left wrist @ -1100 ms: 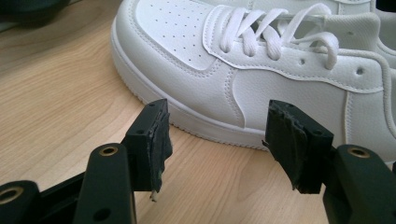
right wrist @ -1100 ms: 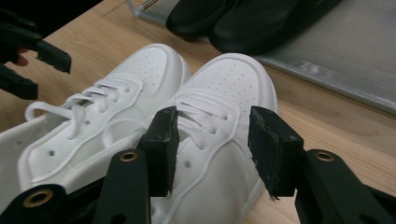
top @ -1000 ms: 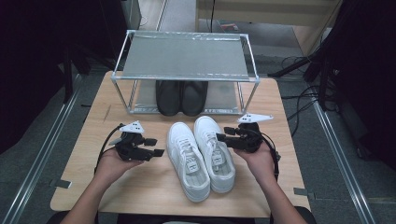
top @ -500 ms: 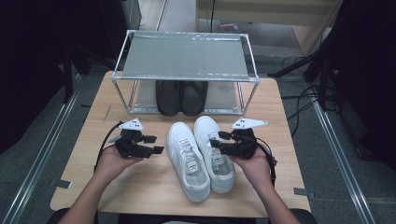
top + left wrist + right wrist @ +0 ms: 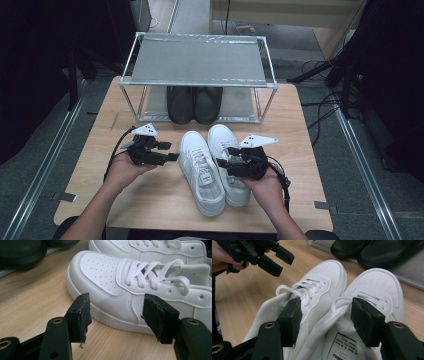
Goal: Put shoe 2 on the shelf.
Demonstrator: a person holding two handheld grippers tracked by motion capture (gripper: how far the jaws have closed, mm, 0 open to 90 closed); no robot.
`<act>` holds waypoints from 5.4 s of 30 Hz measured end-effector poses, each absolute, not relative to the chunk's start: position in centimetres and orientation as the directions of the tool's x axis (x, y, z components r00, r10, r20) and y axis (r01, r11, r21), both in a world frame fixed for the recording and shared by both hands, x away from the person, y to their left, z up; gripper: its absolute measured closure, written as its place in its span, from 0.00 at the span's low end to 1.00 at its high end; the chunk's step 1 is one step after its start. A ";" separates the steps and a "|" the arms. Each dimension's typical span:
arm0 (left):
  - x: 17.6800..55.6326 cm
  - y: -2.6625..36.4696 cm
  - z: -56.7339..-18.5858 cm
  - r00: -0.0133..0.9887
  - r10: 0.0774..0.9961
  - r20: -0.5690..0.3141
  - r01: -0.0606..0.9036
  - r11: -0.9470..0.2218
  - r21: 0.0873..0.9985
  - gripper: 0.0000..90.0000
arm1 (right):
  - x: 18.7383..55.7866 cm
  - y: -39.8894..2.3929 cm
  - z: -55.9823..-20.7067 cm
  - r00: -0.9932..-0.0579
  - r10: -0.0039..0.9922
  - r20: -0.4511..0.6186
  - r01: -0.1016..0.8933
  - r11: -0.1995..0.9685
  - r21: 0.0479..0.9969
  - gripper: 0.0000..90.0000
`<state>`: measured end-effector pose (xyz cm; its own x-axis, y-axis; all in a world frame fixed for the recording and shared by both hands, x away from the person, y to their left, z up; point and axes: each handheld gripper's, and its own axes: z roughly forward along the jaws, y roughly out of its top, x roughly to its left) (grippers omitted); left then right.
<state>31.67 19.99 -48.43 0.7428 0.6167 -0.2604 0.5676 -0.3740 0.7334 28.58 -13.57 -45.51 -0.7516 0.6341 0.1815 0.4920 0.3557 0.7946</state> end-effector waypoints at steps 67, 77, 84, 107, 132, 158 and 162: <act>34.2 19.8 -47.4 0.741 0.611 -0.277 0.572 -0.360 0.737 0.46 | 25.6 -10.8 -47.3 -0.643 0.751 0.151 0.567 0.334 0.753 0.81; 34.2 20.3 -47.3 0.735 0.617 -0.280 0.575 -0.349 0.740 0.46 | 26.1 -11.6 -46.8 -0.631 0.756 0.175 0.592 0.324 0.738 0.85; 34.0 21.3 -47.2 0.719 0.635 -0.283 0.583 -0.331 0.742 0.46 | 26.3 -12.5 -46.1 -0.658 0.735 0.162 0.568 0.344 0.747 0.86; 32.2 26.6 -47.5 0.635 0.724 -0.269 0.612 -0.259 0.748 0.45 | 28.7 -14.1 -43.0 -0.805 0.565 0.181 0.476 0.433 0.766 0.87; 29.5 30.3 -48.0 0.560 0.788 -0.255 0.637 -0.212 0.741 0.44 | 35.3 -12.8 -37.7 -0.961 0.200 0.191 0.272 0.564 0.779 0.86; 29.4 30.6 -48.2 0.560 0.790 -0.252 0.637 -0.215 0.740 0.44 | 38.5 -8.6 -30.3 -0.979 0.150 0.137 0.196 0.529 0.826 0.86; 29.5 30.5 -48.3 0.564 0.785 -0.257 0.639 -0.218 0.738 0.44 | 38.8 -8.0 -28.6 -0.980 0.165 0.116 0.187 0.528 0.828 0.86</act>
